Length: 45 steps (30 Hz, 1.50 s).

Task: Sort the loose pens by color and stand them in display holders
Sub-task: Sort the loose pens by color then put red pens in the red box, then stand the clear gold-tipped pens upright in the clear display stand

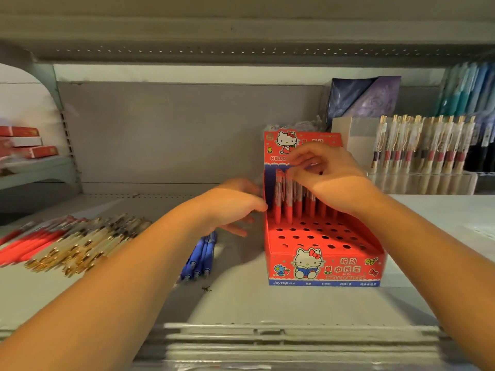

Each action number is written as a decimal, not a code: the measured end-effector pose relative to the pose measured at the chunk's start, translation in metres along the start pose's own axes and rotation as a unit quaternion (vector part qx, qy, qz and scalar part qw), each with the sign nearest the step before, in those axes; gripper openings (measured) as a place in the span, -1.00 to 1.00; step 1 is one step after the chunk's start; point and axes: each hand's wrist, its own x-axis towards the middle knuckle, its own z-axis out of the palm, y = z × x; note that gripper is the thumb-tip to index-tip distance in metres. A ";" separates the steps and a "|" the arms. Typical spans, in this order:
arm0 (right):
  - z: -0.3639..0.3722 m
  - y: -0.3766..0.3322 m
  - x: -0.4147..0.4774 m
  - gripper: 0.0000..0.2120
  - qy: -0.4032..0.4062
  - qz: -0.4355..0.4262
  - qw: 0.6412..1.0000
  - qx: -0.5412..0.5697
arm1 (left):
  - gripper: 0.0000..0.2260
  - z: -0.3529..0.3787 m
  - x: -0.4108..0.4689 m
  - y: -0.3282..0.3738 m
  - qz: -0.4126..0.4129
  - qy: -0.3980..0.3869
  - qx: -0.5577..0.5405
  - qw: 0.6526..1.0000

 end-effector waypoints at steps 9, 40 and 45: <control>0.024 -0.041 -0.050 -0.61 -0.188 0.025 0.980 0.062 | -0.74 -0.043 -0.087 -0.030 0.079 0.143 0.058 0.985; 0.361 -0.206 0.044 -0.81 -0.372 0.021 0.914 -0.159 | -0.63 -0.323 -0.143 -0.215 -0.171 0.148 0.193 0.955; 0.384 -0.195 0.066 -0.83 -0.470 0.010 0.845 -0.255 | -0.45 -0.327 -0.104 -0.225 -0.252 0.089 0.247 0.931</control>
